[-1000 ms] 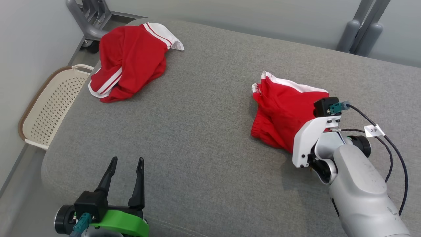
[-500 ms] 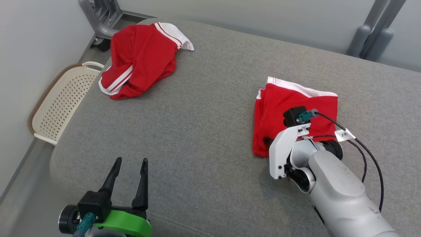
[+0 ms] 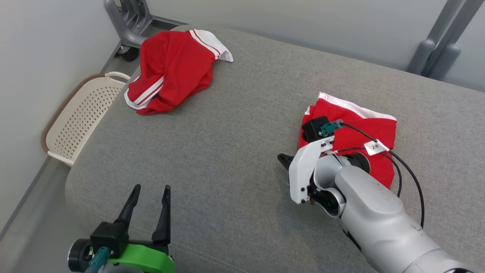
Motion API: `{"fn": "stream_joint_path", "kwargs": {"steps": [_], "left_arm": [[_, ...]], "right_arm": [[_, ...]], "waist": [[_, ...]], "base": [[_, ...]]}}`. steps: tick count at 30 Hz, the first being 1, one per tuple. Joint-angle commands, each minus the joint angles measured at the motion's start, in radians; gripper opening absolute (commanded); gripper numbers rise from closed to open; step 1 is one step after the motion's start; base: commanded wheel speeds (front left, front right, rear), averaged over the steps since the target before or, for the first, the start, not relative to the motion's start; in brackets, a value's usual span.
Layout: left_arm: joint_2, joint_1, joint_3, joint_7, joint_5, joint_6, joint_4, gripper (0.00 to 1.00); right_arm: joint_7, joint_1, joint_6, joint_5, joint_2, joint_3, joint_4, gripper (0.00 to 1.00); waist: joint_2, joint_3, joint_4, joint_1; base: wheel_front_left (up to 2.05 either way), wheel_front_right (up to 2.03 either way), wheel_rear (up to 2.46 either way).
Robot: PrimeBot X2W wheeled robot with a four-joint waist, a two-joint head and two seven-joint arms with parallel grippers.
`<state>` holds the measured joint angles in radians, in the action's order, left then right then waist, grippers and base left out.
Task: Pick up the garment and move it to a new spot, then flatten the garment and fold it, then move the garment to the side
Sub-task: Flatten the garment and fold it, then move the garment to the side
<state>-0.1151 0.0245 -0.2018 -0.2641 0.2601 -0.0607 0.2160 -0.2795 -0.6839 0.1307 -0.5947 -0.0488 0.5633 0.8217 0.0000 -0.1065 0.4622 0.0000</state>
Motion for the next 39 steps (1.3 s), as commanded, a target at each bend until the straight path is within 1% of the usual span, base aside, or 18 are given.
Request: {"fn": "stream_joint_path", "kwargs": {"steps": [1, 2, 3, 7, 9, 13, 16, 19, 24, 25, 32, 33, 34, 35, 36, 39], "left_arm": [[-0.002, -0.010, 0.006, -0.001, -0.005, 0.004, -0.001, 1.00], [-0.005, -0.018, 0.011, -0.001, -0.006, 0.008, -0.004, 1.00], [-0.007, -0.023, 0.015, -0.001, -0.006, 0.010, -0.006, 1.00], [-0.015, -0.037, 0.023, -0.001, -0.005, 0.010, -0.013, 1.00], [-0.019, -0.044, 0.024, -0.001, -0.005, 0.007, -0.016, 1.00], [-0.022, -0.054, 0.024, -0.001, -0.007, 0.006, -0.025, 1.00], [-0.022, -0.056, 0.020, -0.001, -0.010, 0.005, -0.031, 1.00], [-0.021, -0.056, 0.019, -0.001, -0.011, 0.007, -0.039, 1.00], [-0.020, -0.044, 0.017, -0.001, -0.014, 0.008, -0.045, 1.00], [-0.020, -0.044, 0.017, -0.001, -0.014, 0.008, -0.045, 1.00], [-0.015, -0.021, 0.015, -0.001, -0.015, 0.002, -0.038, 1.00], [-0.014, -0.020, 0.015, -0.001, -0.015, 0.002, -0.036, 1.00], [-0.014, -0.019, 0.017, -0.001, -0.014, 0.002, -0.036, 1.00], [-0.013, -0.018, 0.018, -0.001, -0.014, 0.003, -0.035, 1.00], [-0.012, -0.017, 0.019, -0.001, -0.013, 0.002, -0.035, 1.00], [-0.012, -0.014, 0.023, -0.001, -0.012, 0.002, -0.033, 1.00]], "right_arm": [[0.017, -0.026, 0.000, -0.020, -0.004, 0.014, -0.008, 0.00], [0.030, -0.047, 0.000, -0.042, -0.004, 0.021, -0.009, 0.53], [0.036, -0.059, 0.000, -0.048, -0.003, 0.016, -0.006, 1.00], [0.067, -0.105, 0.000, -0.035, -0.005, -0.055, 0.046, 1.00], [0.090, -0.124, 0.000, -0.002, -0.004, -0.118, 0.096, 1.00], [0.140, -0.144, 0.000, 0.098, -0.009, -0.260, 0.219, 1.00], [0.177, -0.135, 0.000, 0.148, -0.022, -0.363, 0.298, 1.00], [0.214, -0.122, 0.000, 0.186, -0.033, -0.440, 0.366, 1.00], [0.251, -0.116, 0.000, 0.238, -0.031, -0.525, 0.434, 1.00], [0.251, -0.116, 0.000, 0.238, -0.031, -0.525, 0.434, 1.00], [0.251, -0.108, 0.000, 0.294, -0.015, -0.611, 0.463, 1.00], [0.245, -0.105, 0.000, 0.299, -0.013, -0.624, 0.465, 0.87], [0.240, -0.102, 0.000, 0.308, -0.011, -0.633, 0.467, 0.47], [0.236, -0.099, 0.000, 0.313, -0.010, -0.642, 0.468, 0.30], [0.230, -0.096, 0.000, 0.320, -0.009, -0.652, 0.469, 0.00], [0.223, -0.088, 0.000, 0.343, -0.006, -0.679, 0.471, 0.00]], "waist": [[0.0000, 0.006, -0.007, 0.0000], [0.0000, 0.015, -0.017, 0.0000], [0.0000, 0.020, -0.023, 0.0000], [0.0000, 0.042, -0.052, 0.0000], [0.0000, 0.050, -0.067, 0.0000], [0.0000, 0.058, -0.094, 0.0000], [0.0000, 0.055, -0.106, 0.0000], [0.0000, 0.045, -0.115, 0.0000], [0.0000, 0.022, -0.119, 0.0000], [0.0000, 0.022, -0.119, 0.0000], [0.0000, -0.002, -0.111, 0.0000], [0.0000, -0.003, -0.110, 0.0000], [0.0000, -0.004, -0.110, 0.0000], [0.0000, -0.006, -0.110, 0.0000], [0.0000, -0.007, -0.110, 0.0000], [0.0000, -0.009, -0.112, 0.0000]], "base": [[0.00, 0.00, 0.00], [0.00, 0.00, 0.00], [0.00, 0.00, 0.00], [0.00, 0.00, 0.00], [0.00, 0.00, 0.00], [0.00, 0.00, 0.00], [0.00, 0.00, 0.00], [0.00, 0.00, 0.00], [0.00, 0.00, 0.00], [0.00, 0.00, 0.00], [0.00, 0.00, 0.00], [0.00, 0.00, 0.00], [0.00, 0.00, 0.00], [0.00, 0.00, 0.00], [0.00, 0.00, 0.00], [0.00, 0.00, 0.00]]}}
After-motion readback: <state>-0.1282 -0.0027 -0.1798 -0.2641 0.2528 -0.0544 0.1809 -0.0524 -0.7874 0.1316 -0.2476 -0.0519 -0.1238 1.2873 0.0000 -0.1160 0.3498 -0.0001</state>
